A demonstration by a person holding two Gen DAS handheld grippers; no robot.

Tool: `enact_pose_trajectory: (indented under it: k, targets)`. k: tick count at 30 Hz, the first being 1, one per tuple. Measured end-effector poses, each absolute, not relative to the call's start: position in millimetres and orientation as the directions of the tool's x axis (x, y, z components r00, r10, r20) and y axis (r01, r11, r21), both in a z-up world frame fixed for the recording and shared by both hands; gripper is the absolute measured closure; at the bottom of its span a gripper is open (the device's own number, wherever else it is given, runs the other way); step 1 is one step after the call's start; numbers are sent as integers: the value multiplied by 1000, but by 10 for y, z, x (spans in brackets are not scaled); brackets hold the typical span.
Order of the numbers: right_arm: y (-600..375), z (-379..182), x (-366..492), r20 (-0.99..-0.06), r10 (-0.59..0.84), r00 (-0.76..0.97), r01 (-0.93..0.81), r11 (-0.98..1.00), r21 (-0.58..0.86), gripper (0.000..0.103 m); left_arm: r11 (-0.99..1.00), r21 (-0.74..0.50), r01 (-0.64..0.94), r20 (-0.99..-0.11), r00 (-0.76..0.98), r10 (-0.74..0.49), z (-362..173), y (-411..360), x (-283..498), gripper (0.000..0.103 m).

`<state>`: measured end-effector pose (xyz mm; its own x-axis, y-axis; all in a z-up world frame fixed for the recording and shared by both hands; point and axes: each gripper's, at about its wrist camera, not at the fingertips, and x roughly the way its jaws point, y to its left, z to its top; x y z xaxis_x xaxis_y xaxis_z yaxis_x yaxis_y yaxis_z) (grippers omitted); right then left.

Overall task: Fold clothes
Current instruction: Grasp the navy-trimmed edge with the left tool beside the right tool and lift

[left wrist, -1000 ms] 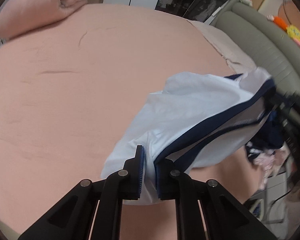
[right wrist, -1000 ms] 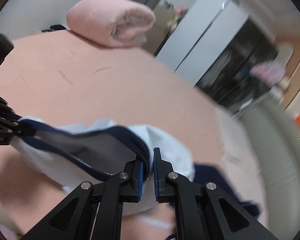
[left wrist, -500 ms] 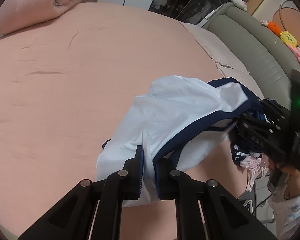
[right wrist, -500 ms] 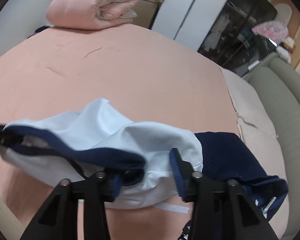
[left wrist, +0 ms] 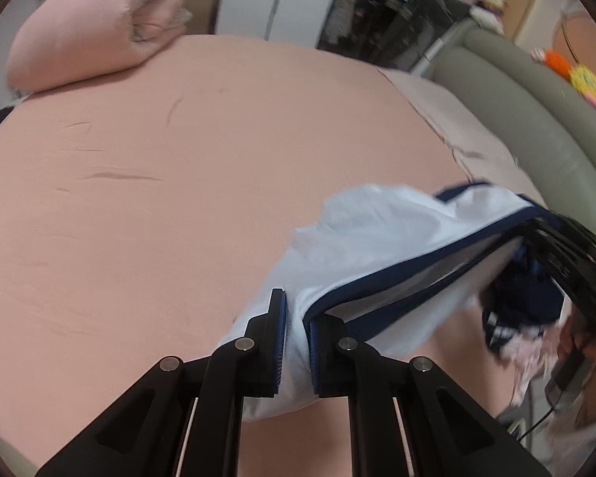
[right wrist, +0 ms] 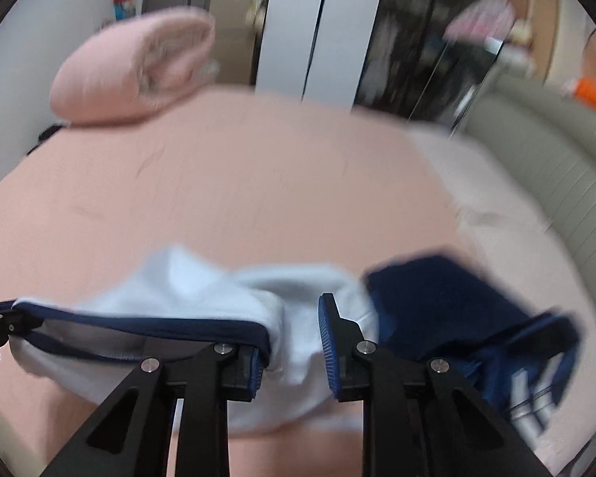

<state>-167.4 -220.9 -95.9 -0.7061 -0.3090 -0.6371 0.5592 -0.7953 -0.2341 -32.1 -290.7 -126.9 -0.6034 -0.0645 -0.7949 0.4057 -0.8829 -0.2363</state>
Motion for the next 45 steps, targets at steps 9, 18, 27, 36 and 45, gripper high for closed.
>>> enact_pose_trajectory:
  k: [9,18,27,36,45]
  targets:
    - [-2471,-585,-1457,-387,-230,-893,405,-786,-467,81,-865,-169,472,-727,-652,-214,-908,-2868,-324,94]
    - [-2675,209,-1143,-159,-227,-961,277,-784,-556,81,-837,-157,525,-608,-719,-337,-116,-2924,-253,94]
    - [-2558,1181,-810,-22,-244,-970,219,-825,-522,81,-831,25,555,-390,-760,-519,1069,-2659,54,94]
    - [-2347,2065,-184,137,-254,-957,161,-865,-476,81,-810,100,578,-199,-786,-586,1944,-2454,673,94]
    - [-2023,2309,595,196,-291,-936,172,-868,-466,81,-795,154,587,-118,-787,-605,2020,-2142,1255,94]
